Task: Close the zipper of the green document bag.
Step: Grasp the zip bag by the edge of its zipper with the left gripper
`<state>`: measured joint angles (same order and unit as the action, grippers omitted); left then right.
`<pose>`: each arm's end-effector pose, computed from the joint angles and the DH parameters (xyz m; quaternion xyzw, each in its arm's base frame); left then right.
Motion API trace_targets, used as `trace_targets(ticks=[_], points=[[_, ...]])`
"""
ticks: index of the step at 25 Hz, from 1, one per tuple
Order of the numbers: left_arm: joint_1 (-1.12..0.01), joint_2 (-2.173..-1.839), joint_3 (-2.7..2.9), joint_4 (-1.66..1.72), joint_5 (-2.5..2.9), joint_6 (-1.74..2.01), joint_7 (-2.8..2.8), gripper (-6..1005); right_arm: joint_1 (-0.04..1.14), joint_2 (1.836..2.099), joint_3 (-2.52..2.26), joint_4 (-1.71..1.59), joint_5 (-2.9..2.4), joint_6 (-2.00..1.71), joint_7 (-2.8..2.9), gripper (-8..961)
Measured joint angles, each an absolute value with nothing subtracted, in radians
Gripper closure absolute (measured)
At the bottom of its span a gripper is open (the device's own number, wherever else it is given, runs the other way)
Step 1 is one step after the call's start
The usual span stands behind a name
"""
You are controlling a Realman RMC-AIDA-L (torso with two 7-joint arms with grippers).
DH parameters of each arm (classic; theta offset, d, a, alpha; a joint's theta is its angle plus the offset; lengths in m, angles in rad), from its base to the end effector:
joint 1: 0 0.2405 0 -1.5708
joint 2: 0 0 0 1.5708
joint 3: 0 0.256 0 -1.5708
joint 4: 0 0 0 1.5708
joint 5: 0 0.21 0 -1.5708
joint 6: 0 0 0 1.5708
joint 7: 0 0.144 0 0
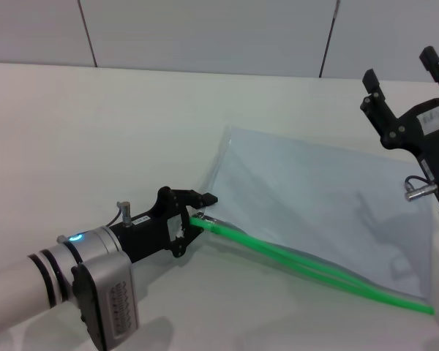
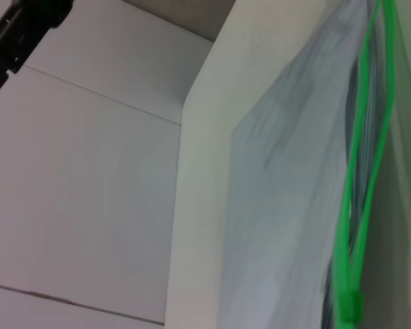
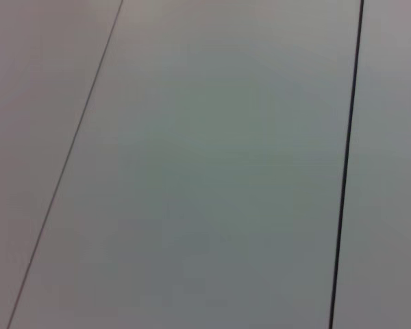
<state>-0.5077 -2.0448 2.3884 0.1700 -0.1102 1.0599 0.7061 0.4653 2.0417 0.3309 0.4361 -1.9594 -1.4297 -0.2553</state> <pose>-0.2901 0.3064 -0.0951 -0.8434 0.3744 -0.0259 0.3845 0.2359 0.3112 -0.0450 -0.7263 0.0331 0.3733 0.5762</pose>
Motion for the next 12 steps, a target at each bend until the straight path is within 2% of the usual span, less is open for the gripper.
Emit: trace_targets(ticks=[6,12], points=[[-0.508,-2.045,2.388,0.168,-0.112,1.065,0.712,846,0.47,2.042,0.324,0.438,-1.959,-1.43,-0.256,166],[-0.508,-2.045,2.388,0.171,-0.115,1.057,0.712,879,0.472,2.042,0.32,0.437,-1.959,-1.428,-0.256,167]])
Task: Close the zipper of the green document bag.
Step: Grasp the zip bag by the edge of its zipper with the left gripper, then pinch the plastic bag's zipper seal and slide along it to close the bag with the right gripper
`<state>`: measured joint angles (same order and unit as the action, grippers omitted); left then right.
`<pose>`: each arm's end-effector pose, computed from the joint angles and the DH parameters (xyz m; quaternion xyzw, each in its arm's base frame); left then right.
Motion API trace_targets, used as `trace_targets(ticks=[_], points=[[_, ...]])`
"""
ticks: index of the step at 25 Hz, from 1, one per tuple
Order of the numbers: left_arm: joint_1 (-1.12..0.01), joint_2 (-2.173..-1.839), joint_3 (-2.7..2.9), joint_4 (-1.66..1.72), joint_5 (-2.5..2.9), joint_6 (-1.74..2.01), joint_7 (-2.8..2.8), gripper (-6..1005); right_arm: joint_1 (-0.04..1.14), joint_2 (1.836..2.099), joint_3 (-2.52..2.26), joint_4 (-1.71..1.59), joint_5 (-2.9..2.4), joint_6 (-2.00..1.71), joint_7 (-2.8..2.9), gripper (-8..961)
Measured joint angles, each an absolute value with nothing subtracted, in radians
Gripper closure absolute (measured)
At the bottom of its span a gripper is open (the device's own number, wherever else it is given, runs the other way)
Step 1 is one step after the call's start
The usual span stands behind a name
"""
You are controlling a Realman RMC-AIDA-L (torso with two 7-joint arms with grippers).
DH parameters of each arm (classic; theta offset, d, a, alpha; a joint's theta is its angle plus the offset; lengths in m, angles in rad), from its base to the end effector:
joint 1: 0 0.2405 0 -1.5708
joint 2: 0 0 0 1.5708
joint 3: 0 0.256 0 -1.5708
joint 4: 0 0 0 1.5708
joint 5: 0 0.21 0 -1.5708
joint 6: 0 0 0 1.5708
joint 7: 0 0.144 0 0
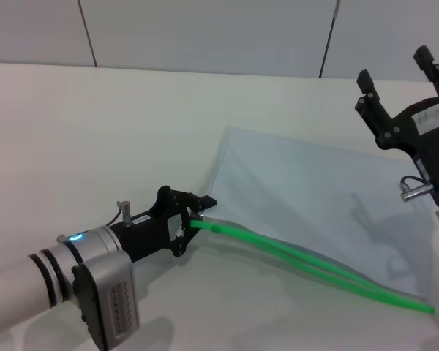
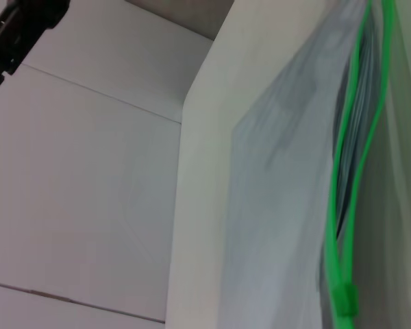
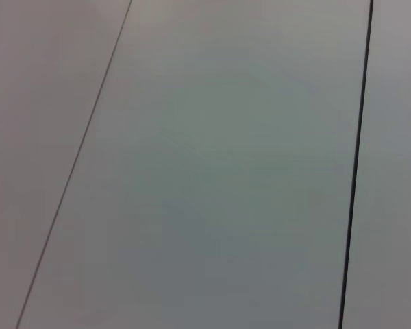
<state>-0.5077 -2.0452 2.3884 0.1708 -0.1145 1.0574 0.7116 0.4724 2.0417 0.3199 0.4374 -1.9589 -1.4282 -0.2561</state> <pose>-0.2901 0.3068 -0.0951 -0.8425 0.3750 -0.0242 0.3859 0.2333 0.3116 -0.0469 -0.7300 0.0296 0.3748 0.5707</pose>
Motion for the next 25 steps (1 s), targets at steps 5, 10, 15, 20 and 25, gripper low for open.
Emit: trace_targets(ticks=[5,10,15,20,25], points=[[-0.508,-2.048,2.382,0.175,-0.12,1.057,0.708,906,0.492,2.04,0.301,0.433,-1.964,-1.392,-0.256,167],[-0.508,-2.048,2.378,0.175,-0.122,1.055,0.71,948,0.508,2.039,0.295,0.43,-2.052,-1.365,-0.256,167],[-0.507,-2.048,2.378,0.175,-0.123,1.056,0.714,948,0.525,2.039,0.297,0.426,-2.253,-1.336,-0.253,167],[-0.502,-2.048,2.378,0.176,-0.123,1.064,0.728,948,0.546,2.039,0.3,0.433,-2.471,-1.256,-0.249,167],[-0.503,-2.047,2.378,0.177,-0.123,1.067,0.73,948,0.562,2.041,0.294,0.445,-2.609,-1.159,-0.237,168]])
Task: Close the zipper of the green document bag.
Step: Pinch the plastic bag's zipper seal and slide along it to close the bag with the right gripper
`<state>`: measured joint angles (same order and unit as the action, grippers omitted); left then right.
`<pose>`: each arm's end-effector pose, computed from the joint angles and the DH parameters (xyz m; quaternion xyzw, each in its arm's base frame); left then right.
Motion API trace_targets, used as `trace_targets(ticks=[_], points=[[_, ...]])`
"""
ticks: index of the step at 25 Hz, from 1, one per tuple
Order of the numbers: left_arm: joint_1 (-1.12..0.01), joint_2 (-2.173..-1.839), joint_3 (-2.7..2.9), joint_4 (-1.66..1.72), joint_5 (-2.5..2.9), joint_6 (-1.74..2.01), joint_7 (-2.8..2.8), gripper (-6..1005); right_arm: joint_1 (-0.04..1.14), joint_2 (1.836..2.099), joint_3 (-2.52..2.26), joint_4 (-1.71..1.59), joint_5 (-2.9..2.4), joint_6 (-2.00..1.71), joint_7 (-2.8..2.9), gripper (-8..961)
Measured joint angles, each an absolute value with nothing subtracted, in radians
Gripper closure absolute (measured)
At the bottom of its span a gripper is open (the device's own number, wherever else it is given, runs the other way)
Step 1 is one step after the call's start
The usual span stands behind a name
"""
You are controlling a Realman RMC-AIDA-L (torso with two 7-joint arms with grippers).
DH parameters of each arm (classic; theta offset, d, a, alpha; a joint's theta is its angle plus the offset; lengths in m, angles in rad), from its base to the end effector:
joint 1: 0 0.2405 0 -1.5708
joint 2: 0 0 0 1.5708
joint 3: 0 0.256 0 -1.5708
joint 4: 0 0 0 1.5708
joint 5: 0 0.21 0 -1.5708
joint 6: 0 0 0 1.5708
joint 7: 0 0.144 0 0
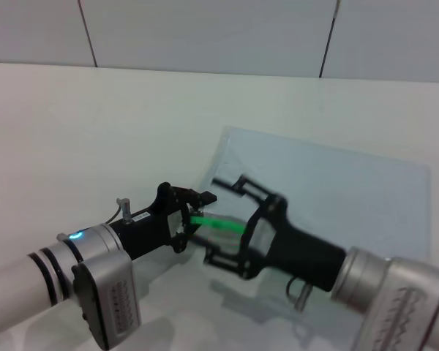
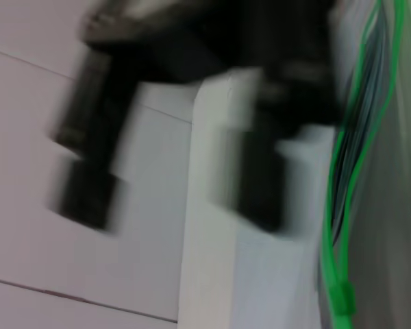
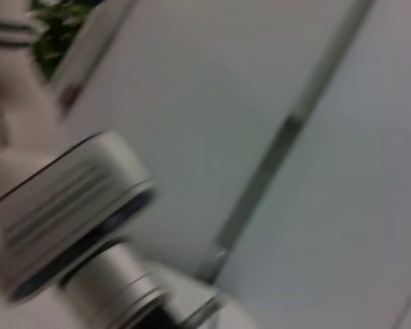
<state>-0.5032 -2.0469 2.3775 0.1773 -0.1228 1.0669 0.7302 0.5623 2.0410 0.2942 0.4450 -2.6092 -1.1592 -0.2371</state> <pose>-0.2877 0.3073 -0.0940 -0.8370 0.3770 -0.0269 0.3958 0.1980 0.2752 -0.1313 -0.8908 -0.1691 0.2975 0.2989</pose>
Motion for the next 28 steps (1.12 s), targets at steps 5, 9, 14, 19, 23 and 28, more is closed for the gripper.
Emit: trace_targets(ticks=[5,9,14,19,23,28], points=[[-0.507,-2.047,2.378,0.18,-0.123,1.069,0.739,948,0.572,2.047,0.304,0.486,-2.658,-1.012,-0.303,168],[-0.507,-2.047,2.378,0.186,-0.123,1.075,0.752,948,0.57,2.053,0.318,0.517,-2.654,-0.921,-0.43,168],[-0.505,-2.047,2.38,0.192,-0.123,1.08,0.753,948,0.553,2.054,0.348,0.534,-2.654,-0.883,-0.539,174],[-0.504,-2.046,2.384,0.192,-0.119,1.08,0.755,948,0.53,2.054,0.371,0.53,-2.654,-0.881,-0.62,278],[-0.502,-2.046,2.385,0.192,-0.117,1.08,0.755,948,0.523,2.054,0.377,0.527,-2.635,-0.875,-0.672,366],[-0.502,-2.046,2.387,0.194,-0.115,1.081,0.755,948,0.522,2.055,0.377,0.534,-2.602,-0.819,-0.727,458]])
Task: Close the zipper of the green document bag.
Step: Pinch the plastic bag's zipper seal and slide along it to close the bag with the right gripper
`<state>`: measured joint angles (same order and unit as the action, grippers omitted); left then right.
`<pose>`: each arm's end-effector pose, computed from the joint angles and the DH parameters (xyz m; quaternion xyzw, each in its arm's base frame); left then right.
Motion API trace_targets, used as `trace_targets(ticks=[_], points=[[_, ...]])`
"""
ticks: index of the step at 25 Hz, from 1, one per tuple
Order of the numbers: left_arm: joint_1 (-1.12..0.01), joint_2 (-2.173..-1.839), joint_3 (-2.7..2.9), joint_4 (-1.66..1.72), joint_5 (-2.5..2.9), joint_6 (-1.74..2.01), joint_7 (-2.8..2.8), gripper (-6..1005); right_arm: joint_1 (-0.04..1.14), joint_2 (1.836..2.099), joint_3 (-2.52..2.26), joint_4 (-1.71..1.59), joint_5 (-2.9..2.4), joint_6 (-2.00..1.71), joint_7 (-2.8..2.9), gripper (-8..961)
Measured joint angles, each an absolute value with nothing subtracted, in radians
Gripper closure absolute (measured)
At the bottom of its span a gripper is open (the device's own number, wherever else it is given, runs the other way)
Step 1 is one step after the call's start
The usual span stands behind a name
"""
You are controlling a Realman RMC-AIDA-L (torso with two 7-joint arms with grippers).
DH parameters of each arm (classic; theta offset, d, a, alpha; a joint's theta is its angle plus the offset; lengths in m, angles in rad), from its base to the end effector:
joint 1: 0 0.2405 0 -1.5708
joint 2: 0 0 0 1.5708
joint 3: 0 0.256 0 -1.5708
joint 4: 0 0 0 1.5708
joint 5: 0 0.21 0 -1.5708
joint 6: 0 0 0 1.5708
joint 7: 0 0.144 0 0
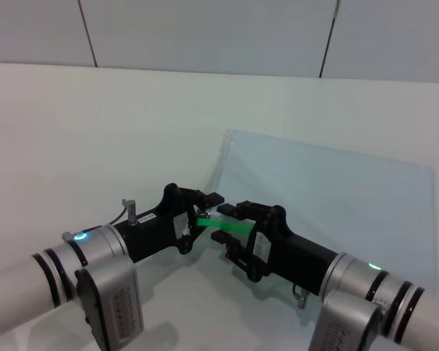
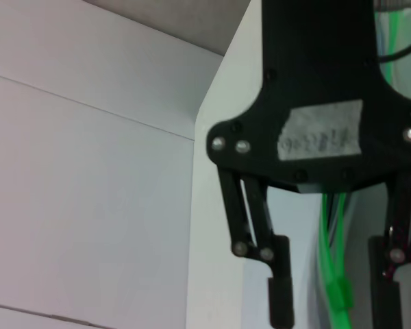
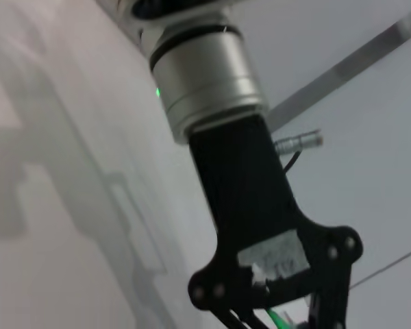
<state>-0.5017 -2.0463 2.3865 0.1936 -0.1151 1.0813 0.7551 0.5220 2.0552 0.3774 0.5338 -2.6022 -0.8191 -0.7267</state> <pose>-0.2817 0.3052 -0.0962 -0.8293 0.3953 -0.0360 0.3934 0.2166 0.2823 -0.1563 -0.8787 -0.3068 0.1102 0.3486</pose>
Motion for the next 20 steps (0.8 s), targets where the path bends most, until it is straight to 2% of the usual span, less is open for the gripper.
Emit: trace_targets(ticks=[4,20], points=[[-0.503,-2.046,2.388,0.194,-0.114,1.081,0.755,948,0.522,2.056,0.374,0.536,-2.581,-0.814,-0.754,532],[-0.502,-2.047,2.388,0.193,-0.113,1.081,0.765,948,0.521,2.057,0.365,0.541,-2.581,-0.813,-0.808,698]])
